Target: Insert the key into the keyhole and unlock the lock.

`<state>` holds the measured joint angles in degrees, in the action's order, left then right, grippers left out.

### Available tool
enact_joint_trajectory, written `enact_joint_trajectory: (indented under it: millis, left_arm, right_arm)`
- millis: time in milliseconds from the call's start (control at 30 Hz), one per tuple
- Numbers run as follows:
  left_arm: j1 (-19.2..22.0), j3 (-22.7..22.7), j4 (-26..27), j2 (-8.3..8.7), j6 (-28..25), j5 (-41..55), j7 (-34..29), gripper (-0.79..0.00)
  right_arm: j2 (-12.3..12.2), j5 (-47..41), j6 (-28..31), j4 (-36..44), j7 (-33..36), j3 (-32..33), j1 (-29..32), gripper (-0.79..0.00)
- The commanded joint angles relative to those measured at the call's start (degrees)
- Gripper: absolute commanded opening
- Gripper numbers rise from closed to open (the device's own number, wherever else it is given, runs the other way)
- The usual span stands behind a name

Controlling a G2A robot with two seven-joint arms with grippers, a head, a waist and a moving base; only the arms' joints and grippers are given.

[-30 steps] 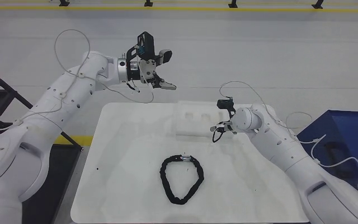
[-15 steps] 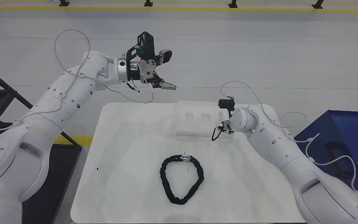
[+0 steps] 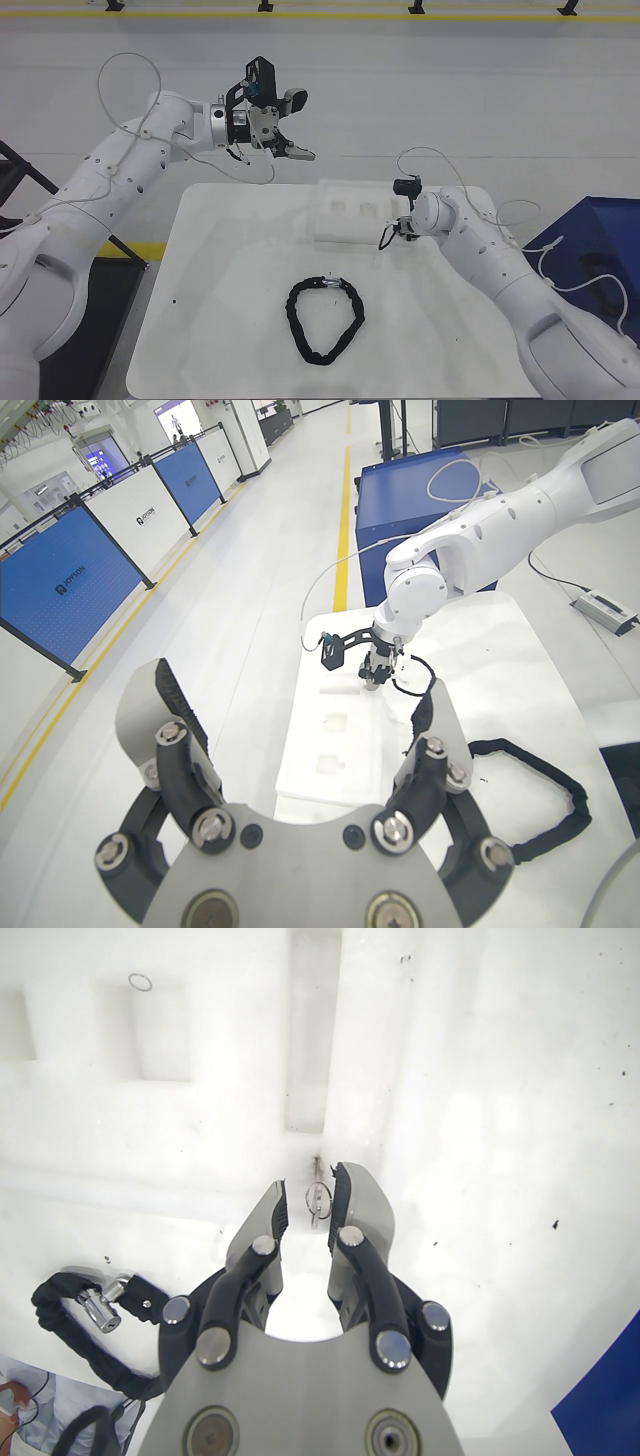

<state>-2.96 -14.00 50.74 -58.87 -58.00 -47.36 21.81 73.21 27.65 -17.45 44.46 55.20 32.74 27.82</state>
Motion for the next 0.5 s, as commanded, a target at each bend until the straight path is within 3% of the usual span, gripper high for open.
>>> enact_joint_trajectory:
  millis: [0,333,467]
  left_arm:
    - [0.0,0.0,0.0,0.0,0.0,0.0,0.0,0.0]
    - [0.0,0.0,0.0,0.0,0.0,0.0,0.0,0.0]
    - [0.0,0.0,0.0,0.0,0.0,0.0,0.0,0.0]
  right_arm:
    - [0.39,-0.19,-0.07,-1.12,-0.29,0.03,-0.08,-0.702]
    - [2.7,-0.99,0.99,-6.68,-1.27,-0.05,-1.04,-0.785]
    - [3.12,-1.07,2.15,-7.24,-0.74,0.44,-1.94,-0.785]
